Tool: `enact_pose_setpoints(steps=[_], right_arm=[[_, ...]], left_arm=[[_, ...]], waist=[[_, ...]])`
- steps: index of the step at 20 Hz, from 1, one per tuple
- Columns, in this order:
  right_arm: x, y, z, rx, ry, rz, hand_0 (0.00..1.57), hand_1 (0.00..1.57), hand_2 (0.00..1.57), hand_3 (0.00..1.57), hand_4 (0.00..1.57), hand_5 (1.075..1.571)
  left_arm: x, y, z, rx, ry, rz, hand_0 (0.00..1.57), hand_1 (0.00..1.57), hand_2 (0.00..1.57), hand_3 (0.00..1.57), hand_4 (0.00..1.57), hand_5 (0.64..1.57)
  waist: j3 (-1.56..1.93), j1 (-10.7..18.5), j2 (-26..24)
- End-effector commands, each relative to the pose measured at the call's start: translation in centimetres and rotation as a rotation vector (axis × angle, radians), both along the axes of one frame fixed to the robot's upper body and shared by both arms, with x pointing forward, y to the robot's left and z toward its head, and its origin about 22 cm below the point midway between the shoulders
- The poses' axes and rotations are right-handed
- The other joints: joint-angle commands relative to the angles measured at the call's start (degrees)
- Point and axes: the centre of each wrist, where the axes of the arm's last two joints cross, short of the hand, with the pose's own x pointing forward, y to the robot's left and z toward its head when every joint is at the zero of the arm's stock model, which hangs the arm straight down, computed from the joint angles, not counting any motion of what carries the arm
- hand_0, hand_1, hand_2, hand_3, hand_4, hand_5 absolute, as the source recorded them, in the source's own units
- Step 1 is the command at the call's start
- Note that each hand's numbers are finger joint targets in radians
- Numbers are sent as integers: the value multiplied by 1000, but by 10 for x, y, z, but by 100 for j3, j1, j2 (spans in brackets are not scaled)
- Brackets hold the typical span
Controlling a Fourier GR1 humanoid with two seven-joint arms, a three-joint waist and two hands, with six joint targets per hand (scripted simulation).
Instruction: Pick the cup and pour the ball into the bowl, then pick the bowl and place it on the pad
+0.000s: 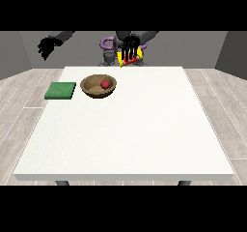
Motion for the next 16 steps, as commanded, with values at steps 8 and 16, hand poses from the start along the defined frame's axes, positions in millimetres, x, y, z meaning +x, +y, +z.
enact_pose_setpoints(steps=[8, 16], right_arm=[[22, 22, 5, 66, -47, -43, 0, 0, 0, 0, 700, 1570], [13, 22, -6, 96, -42, -200, 0, 0, 0, 0, 0, 1570]], left_arm=[[-5, 35, 104, -1154, -69, -127, 0, 0, 0, 0, 407, 1497], [8, 144, 158, -1387, 107, -436, 0, 0, 0, 0, 235, 1490]], waist=[[-90, 652, 1129], [-18, 1617, 1400]])
